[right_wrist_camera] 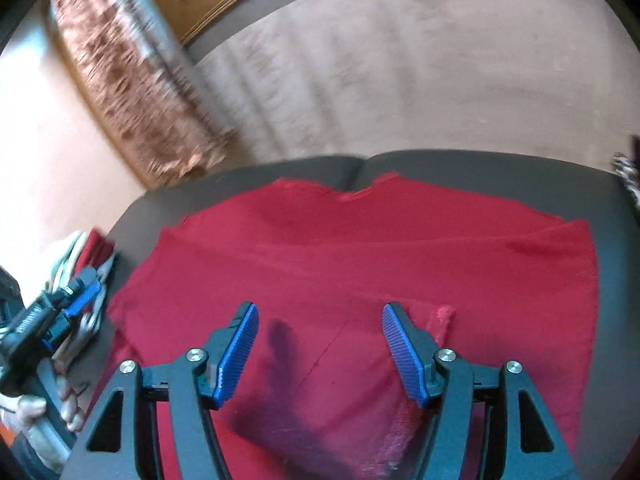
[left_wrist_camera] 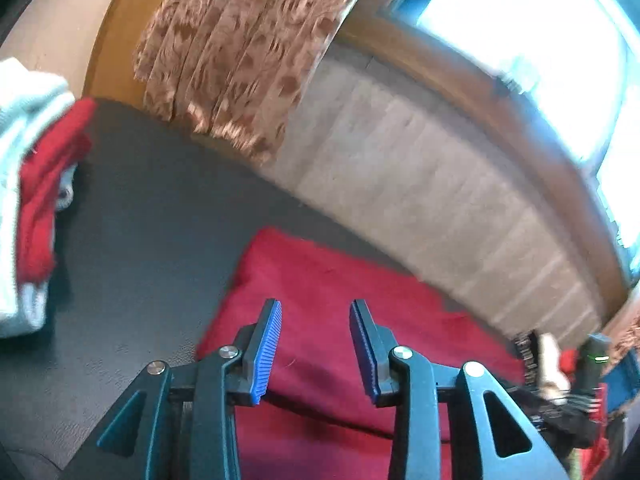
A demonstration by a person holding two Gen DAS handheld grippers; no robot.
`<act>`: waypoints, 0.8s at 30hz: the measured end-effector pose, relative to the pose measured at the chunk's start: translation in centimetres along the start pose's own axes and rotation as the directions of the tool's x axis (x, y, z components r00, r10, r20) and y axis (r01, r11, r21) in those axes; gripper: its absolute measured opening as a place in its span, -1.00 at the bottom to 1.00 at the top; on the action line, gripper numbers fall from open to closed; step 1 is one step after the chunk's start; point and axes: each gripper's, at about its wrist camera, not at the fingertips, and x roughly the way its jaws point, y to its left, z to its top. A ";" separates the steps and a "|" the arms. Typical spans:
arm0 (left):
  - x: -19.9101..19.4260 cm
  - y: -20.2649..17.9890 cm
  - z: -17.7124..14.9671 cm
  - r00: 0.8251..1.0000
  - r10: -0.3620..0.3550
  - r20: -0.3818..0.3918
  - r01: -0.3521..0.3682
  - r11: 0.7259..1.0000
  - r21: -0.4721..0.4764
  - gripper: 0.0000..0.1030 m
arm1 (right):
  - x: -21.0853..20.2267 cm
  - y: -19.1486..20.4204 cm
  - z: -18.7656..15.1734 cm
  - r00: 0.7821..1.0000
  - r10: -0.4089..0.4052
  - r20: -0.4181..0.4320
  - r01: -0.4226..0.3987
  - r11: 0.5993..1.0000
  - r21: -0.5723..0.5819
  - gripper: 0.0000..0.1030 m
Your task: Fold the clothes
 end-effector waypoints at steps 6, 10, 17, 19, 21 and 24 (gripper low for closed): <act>2.0 1.9 -1.9 0.997 -0.069 -0.035 0.066 0.995 -0.080 -0.26 | -3.1 -2.2 0.3 0.994 -0.030 0.105 0.022 0.996 0.083 0.38; 2.2 1.8 -2.2 0.997 -0.070 -0.032 0.067 0.995 -0.077 -0.26 | -3.6 -4.0 -0.8 0.996 -0.053 0.075 0.044 0.992 0.121 0.49; 1.9 1.9 -2.4 0.998 -0.067 -0.018 0.065 0.995 -0.073 -0.25 | -1.3 -1.5 -1.0 0.992 -0.128 -0.018 0.127 0.991 -0.029 -0.80; 1.6 2.0 -2.5 0.998 -0.065 -0.006 0.064 0.995 -0.076 -0.25 | -1.0 0.3 -0.6 0.979 -0.202 -0.018 0.197 0.969 -0.152 -0.81; 1.2 2.2 -2.6 0.998 -0.060 0.017 0.061 0.995 -0.082 -0.23 | -1.6 1.8 0.6 0.970 -0.241 0.017 0.238 0.941 -0.239 -0.82; 1.1 2.0 -2.7 0.997 -0.068 0.037 0.070 0.995 -0.071 -0.11 | -1.9 1.0 2.3 0.961 -0.274 0.031 0.274 0.936 -0.221 -0.82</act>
